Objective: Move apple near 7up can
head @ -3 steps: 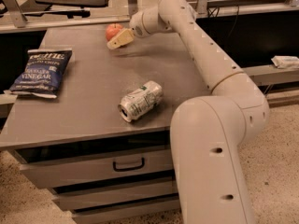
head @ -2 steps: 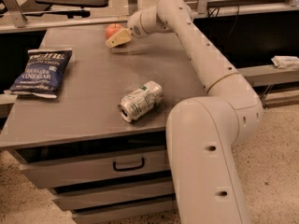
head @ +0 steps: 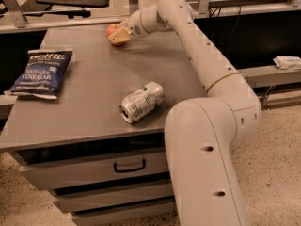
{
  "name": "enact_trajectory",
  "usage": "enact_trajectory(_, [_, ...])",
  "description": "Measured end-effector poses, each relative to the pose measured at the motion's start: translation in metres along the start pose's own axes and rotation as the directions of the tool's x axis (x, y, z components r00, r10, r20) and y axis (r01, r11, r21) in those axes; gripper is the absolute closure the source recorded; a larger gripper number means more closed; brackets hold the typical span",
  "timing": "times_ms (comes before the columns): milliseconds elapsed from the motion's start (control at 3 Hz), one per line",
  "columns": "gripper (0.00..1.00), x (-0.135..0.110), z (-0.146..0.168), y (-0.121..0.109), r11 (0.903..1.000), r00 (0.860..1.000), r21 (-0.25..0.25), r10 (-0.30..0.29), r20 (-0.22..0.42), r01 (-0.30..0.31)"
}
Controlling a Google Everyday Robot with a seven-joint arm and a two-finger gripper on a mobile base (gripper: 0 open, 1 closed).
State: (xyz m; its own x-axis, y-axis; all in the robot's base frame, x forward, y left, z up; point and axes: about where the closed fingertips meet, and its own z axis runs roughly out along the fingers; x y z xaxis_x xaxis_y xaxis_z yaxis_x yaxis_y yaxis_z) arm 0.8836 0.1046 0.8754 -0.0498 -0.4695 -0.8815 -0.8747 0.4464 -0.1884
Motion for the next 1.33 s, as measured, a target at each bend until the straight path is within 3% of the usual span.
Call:
enact_trajectory(333, [0.87, -0.003, -0.020, -0.005, 0.9999, 1.000, 0.015, -0.006, 0.012, 0.005])
enact_trajectory(667, [1.00, -0.004, -0.082, -0.008, 0.9982, 0.999, 0.054, -0.028, 0.031, 0.027])
enact_trajectory(1000, [1.00, 0.012, -0.141, 0.006, 0.9974, 0.998, 0.066, -0.032, 0.045, 0.029])
enact_trajectory(1333, [1.00, 0.034, -0.186, 0.034, 0.9988, 0.998, 0.033, -0.038, 0.046, 0.036])
